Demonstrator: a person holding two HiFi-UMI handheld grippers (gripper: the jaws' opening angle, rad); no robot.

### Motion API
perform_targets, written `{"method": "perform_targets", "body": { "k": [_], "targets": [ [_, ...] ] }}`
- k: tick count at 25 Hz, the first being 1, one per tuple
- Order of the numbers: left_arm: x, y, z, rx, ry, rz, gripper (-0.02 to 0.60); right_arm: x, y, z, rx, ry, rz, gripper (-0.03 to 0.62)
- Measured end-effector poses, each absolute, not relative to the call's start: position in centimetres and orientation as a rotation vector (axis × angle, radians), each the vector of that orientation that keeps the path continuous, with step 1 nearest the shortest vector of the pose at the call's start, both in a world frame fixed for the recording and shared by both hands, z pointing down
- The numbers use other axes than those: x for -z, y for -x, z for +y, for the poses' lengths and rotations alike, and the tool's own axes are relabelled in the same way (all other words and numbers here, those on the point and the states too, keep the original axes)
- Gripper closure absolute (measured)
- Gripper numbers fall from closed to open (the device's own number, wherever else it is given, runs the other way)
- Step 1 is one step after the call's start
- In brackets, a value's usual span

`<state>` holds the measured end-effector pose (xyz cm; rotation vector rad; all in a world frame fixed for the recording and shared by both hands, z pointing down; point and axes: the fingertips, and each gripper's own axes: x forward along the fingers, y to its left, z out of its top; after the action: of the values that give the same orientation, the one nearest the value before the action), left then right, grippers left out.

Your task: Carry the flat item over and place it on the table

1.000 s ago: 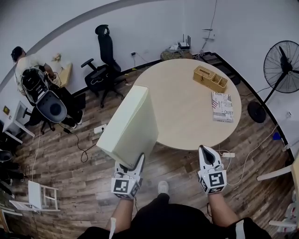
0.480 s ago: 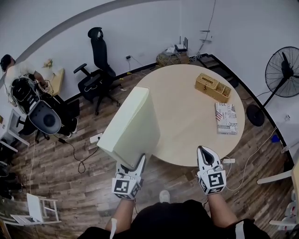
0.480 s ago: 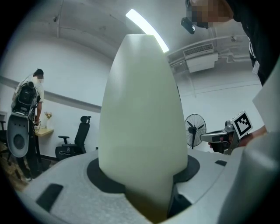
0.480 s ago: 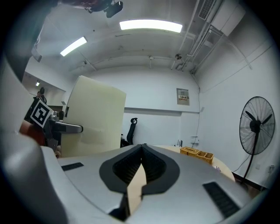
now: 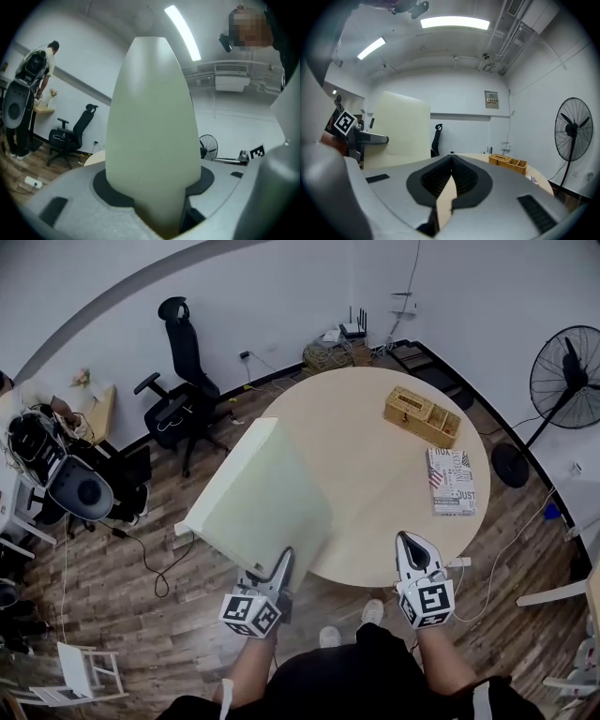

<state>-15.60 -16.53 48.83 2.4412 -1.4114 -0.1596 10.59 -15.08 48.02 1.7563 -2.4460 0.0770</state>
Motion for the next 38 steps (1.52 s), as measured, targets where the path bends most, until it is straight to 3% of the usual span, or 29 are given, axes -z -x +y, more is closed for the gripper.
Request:
{"method": "perform_targets", "body": {
  "k": [22, 38],
  "targets": [
    [-58.8, 6.6, -23.2, 0.655, -1.770, -1.037, 0.327, -50.2, -20.4, -23.6, -0.170, -1.652, -2.523, 0.597],
    [-67.3, 7.6, -26.5, 0.568, -1.565, -1.014, 0.327, -50.9, -17.8, -27.3, -0.193, -1.581, -2.534, 0.597]
  ]
}}
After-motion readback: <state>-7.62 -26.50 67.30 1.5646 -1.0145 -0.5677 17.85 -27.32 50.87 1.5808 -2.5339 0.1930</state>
